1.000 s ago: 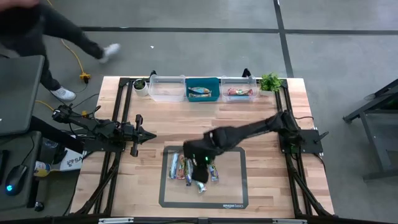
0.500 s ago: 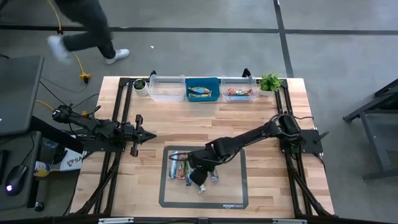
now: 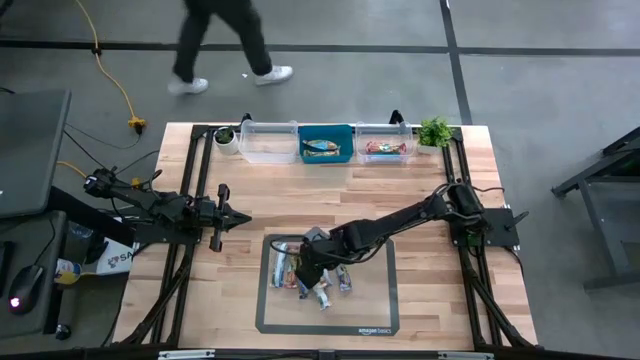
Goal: Pick and place Granola Bars by type
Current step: Put the yellow granola bar into the blue bin
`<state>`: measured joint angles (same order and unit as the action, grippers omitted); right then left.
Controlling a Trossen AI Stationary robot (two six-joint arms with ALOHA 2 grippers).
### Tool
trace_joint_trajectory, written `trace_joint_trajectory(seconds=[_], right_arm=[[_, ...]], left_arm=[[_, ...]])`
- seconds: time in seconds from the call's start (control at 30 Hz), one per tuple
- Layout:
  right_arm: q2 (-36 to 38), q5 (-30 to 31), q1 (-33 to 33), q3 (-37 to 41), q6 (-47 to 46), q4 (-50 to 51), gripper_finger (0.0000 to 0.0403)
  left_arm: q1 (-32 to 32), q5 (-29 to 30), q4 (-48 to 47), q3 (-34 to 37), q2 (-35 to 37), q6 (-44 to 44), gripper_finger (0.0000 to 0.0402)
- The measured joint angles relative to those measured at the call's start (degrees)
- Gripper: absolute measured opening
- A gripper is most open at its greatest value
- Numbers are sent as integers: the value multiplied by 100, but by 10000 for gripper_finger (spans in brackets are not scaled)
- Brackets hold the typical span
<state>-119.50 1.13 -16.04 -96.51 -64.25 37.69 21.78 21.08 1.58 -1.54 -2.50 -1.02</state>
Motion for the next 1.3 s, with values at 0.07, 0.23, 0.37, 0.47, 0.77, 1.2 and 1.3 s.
trace_joint_trajectory(seconds=[0.07, 0.23, 0.37, 0.47, 0.77, 1.2, 1.3], right_arm=[[-5, 13, 33, 0, 4, -2, 225], [-20, 54, 66, 0, 119, 40, 255], [-22, 168, 65, 0, 127, 27, 259], [-58, 162, 66, -2, 127, -43, 259], [-427, -94, 62, -2, 129, -284, 259], [-614, -274, 66, -4, 127, -334, 226], [-619, -345, 71, -4, 127, -317, 201]], left_arm=[[0, 0, 2, 2, 0, 0, 1], [-2, 0, 0, 2, 0, 0, 1], [-2, 0, 0, 1, 1, 0, 1], [0, 0, 0, 0, 1, 0, 1], [0, 0, 7, 1, 0, 0, 1], [-2, 0, 2, 2, 2, 0, 1], [-2, 0, 2, 0, -1, 0, 1]])
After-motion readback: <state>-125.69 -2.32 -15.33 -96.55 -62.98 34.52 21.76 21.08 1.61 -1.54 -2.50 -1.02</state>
